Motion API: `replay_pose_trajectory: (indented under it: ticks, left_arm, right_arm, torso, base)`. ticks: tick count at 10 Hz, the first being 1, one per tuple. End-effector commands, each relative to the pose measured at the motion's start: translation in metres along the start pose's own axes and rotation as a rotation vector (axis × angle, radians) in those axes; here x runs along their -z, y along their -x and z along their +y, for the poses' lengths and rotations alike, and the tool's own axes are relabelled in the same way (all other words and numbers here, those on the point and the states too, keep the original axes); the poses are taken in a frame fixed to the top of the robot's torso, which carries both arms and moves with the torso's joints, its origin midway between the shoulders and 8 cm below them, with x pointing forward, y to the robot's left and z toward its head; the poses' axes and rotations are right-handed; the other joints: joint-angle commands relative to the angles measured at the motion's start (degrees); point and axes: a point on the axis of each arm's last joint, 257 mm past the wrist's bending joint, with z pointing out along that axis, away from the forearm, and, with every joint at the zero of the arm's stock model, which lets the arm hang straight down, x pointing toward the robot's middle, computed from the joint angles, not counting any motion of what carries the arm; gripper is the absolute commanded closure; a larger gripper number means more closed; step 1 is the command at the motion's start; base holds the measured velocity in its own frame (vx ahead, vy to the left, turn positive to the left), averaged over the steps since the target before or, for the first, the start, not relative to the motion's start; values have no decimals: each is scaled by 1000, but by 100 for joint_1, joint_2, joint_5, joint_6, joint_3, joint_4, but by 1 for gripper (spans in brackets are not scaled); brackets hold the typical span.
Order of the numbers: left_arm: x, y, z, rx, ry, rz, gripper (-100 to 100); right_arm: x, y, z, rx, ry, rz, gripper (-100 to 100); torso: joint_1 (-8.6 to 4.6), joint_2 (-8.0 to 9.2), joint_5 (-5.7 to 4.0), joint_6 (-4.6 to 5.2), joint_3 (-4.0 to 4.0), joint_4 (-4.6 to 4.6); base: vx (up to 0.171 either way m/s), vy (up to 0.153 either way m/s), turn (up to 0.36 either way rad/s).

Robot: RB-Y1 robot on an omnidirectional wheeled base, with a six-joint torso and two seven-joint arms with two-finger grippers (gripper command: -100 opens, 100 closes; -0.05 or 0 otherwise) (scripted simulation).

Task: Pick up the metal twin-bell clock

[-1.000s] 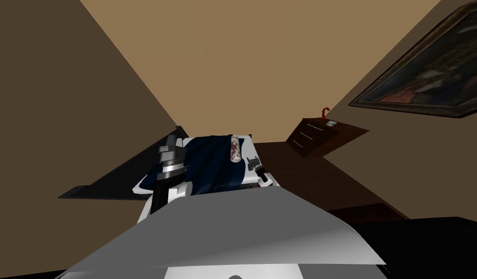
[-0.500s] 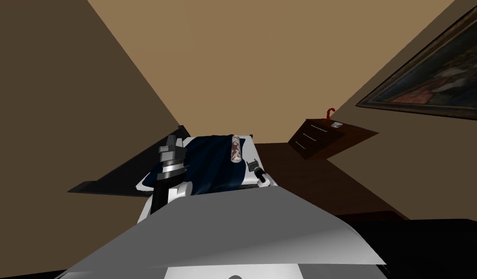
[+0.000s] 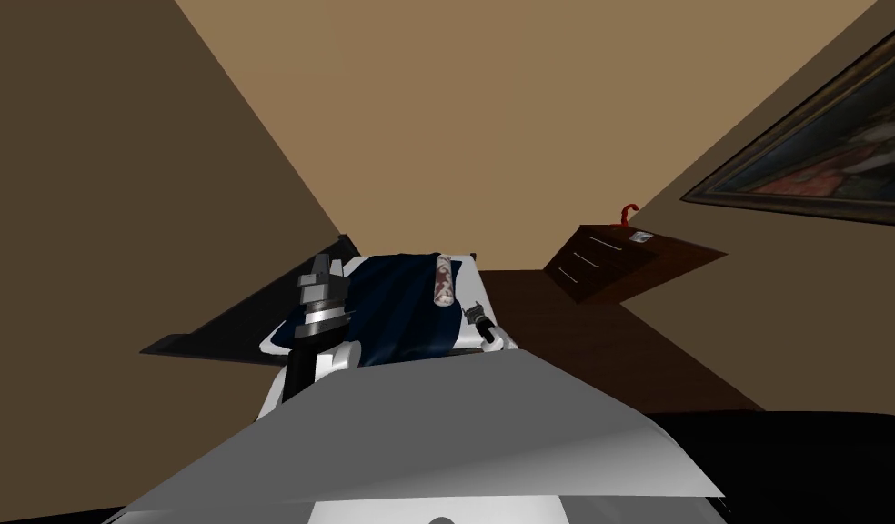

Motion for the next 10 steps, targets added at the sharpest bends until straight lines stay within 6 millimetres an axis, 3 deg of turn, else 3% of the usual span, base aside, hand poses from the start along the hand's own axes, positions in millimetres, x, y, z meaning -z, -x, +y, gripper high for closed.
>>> replay_pose_trajectory:
  ticks: [1, 5, 9, 10]
  left_arm:
    - [0, 0, 0, 0, 0, 0, 0]
    - [0, 0, 0, 0, 0, 0, 0]
    - [0, 0, 0, 0, 0, 0, 0]
    - [0, 0, 0, 0, 0, 0, 0]
  right_arm:
    - [-1, -12, 2, 15, 4, 22, -100]
    - [-4, -46, 12, 149, 27, 113, -100]
    - [0, -102, 25, 373, 83, 265, -100]
    - [0, -103, 25, 374, 84, 267, -100]
  torso:
    - [0, 0, 0, 0, 0, 0]
    - [-2, -2, 0, -1, -1, 0]
    - [-7, -10, -1, 0, -6, -2]
    - [-4, -9, -1, 0, -5, -2]
  base:
    - [6, -10, -5]
    - [14, -18, 48]
    - [31, -30, 71]
    - [24, -24, 30]
